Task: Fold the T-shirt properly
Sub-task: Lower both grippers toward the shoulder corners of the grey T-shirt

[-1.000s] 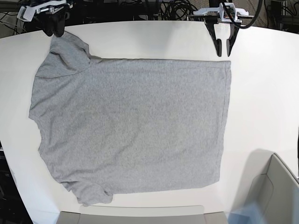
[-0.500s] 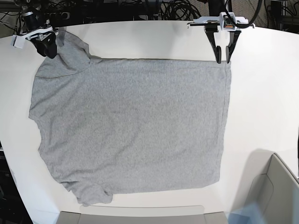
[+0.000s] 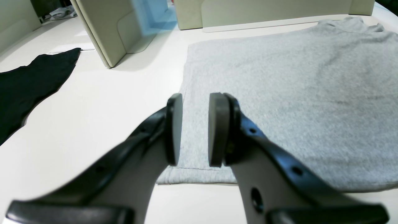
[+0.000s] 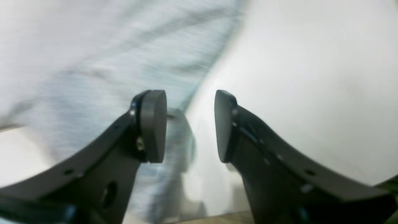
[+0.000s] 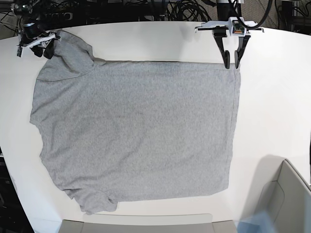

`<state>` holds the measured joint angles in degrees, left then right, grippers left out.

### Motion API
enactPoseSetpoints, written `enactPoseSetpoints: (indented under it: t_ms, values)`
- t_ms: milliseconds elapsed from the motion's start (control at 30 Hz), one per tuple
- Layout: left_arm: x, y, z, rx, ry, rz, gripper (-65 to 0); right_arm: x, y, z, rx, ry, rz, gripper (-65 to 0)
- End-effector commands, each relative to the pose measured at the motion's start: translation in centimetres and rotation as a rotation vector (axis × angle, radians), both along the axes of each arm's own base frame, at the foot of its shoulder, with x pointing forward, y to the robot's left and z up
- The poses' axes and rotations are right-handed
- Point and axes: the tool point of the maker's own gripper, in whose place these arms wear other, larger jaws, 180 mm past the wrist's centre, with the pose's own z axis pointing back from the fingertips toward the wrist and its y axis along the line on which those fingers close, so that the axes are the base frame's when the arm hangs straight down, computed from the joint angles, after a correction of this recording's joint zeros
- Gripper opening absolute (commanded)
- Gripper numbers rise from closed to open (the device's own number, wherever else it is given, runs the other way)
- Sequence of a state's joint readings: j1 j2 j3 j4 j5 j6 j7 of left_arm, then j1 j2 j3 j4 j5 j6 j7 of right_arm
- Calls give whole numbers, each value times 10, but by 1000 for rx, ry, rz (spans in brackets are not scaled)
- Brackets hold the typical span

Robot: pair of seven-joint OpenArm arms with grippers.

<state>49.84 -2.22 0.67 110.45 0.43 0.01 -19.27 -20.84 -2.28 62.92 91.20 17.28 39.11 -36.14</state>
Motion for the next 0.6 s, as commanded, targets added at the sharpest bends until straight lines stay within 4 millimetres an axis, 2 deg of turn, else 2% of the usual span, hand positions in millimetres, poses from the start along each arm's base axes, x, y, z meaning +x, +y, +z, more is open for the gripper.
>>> enactPoseSetpoints:
  t_ms: [0,100,233,333,467,567]
  values:
    - [0,-1,10,4,-32,-3,-494,4,-9,8,-24,-37,-15,-396]
    - [1,-1,13,4,-40,-4,-494,-3,-24,0,-45,-2,-86,-396]
    - [2,-1,17,5,-50,-3,-494,-8,-25,-16,-48,61,-106,-396]
    - [3,-1,17,5,-52,-2,-494,-13,-14,-25,-24,80,-110,-396]
    - [3,-1,17,5,-52,-2,-494,-17,2,-24,-15,81,-109,-396]
    - [3,-1,17,3,-52,1,-494,-20,2,-22,-32,94,-102,-396]
